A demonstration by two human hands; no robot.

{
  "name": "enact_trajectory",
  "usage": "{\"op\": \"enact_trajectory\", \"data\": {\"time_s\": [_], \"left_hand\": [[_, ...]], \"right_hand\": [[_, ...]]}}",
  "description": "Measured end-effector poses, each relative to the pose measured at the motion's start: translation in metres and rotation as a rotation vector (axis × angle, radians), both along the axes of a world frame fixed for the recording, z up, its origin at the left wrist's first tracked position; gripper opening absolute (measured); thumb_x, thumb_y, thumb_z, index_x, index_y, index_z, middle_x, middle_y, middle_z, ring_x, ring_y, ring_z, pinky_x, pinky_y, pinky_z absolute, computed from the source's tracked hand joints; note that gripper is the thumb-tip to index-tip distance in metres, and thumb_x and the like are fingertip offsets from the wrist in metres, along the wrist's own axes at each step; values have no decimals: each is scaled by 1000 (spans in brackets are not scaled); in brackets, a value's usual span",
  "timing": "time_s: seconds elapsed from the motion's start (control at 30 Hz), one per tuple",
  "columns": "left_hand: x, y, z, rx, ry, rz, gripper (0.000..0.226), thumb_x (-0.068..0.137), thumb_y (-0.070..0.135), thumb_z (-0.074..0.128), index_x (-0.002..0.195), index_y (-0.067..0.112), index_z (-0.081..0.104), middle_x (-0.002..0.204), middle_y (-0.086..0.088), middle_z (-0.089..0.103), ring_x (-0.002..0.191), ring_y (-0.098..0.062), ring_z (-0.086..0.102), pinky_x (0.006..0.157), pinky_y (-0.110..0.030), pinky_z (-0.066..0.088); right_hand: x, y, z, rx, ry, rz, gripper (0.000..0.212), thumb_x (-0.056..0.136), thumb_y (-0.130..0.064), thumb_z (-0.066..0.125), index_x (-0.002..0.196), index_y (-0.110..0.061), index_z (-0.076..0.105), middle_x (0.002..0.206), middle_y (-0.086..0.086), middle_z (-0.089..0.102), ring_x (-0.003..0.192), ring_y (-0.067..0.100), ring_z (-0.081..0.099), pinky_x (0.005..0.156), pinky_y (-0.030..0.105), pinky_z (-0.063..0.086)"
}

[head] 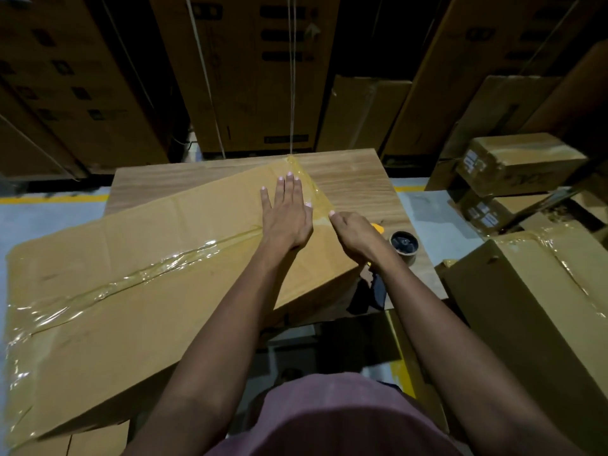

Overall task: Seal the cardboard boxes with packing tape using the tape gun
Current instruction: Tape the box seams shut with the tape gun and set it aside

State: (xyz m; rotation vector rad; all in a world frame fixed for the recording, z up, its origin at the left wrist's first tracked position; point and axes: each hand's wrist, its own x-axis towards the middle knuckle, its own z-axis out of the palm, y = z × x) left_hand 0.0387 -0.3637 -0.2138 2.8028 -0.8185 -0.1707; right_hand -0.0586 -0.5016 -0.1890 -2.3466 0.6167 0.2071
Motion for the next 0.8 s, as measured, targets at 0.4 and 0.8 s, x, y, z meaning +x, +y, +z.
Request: {"op": "enact_trajectory", "data": {"time_s": [0.4, 0.8], "left_hand": [[-12, -2, 7, 17, 4, 56, 63, 108, 37, 18, 162, 10, 1, 170, -7, -6, 157, -25, -8, 121, -56, -10], [-65, -4, 20, -42, 6, 234, 61, 109, 41, 18, 163, 13, 10, 171, -3, 6, 157, -26, 3, 125, -56, 2]], "right_hand": [[-95, 10, -12, 486, -314, -172, 44, 110, -10, 37, 151, -18, 52, 143, -11, 53, 133, 6, 47, 94, 11, 39], [-91, 1, -44, -499, -698, -155, 59, 103, -40, 46, 52, -13, 57, 43, 7, 45, 41, 16, 34, 47, 25, 21]]}}
